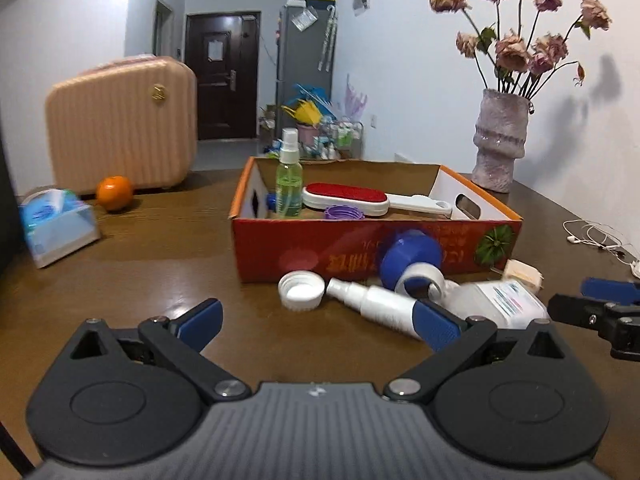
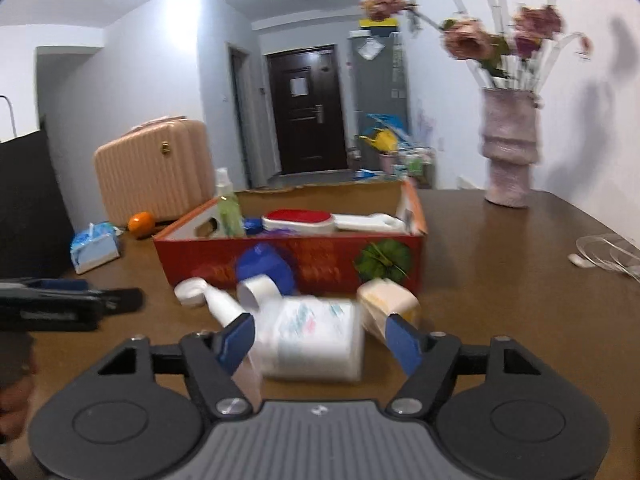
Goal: Organize rigid objects
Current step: 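Grasp the white tape roll with the right tool while the left tool grasps the white cap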
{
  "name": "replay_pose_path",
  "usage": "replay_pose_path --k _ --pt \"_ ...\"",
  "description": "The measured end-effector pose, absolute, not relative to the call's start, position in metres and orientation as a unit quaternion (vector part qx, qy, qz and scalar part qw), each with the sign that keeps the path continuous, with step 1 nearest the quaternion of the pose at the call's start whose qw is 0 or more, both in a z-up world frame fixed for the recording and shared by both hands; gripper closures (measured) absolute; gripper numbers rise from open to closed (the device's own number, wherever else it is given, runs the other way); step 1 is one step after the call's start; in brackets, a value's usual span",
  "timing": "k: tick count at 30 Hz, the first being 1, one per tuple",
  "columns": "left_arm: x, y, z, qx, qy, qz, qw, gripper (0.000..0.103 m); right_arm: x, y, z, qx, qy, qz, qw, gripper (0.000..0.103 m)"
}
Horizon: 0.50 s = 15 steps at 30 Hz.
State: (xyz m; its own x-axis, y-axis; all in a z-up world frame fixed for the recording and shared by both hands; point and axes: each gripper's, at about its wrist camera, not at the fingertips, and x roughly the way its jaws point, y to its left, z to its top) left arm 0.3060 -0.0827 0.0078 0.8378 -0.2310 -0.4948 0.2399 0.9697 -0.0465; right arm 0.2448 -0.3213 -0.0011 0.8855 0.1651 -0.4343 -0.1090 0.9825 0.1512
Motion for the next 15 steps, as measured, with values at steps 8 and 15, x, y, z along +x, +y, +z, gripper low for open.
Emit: replay_pose_path --k 8,15 --pt "0.384 -0.072 -0.017 -0.004 0.324 -0.136 0.936 0.029 0.332 -0.278 -0.003 -0.002 0.271 0.140 0.952 0.047" --pt "0.405 -0.080 -0.028 0.015 0.341 -0.167 0.925 0.035 0.364 -0.262 -0.017 -0.026 0.306 0.147 0.940 0.056"
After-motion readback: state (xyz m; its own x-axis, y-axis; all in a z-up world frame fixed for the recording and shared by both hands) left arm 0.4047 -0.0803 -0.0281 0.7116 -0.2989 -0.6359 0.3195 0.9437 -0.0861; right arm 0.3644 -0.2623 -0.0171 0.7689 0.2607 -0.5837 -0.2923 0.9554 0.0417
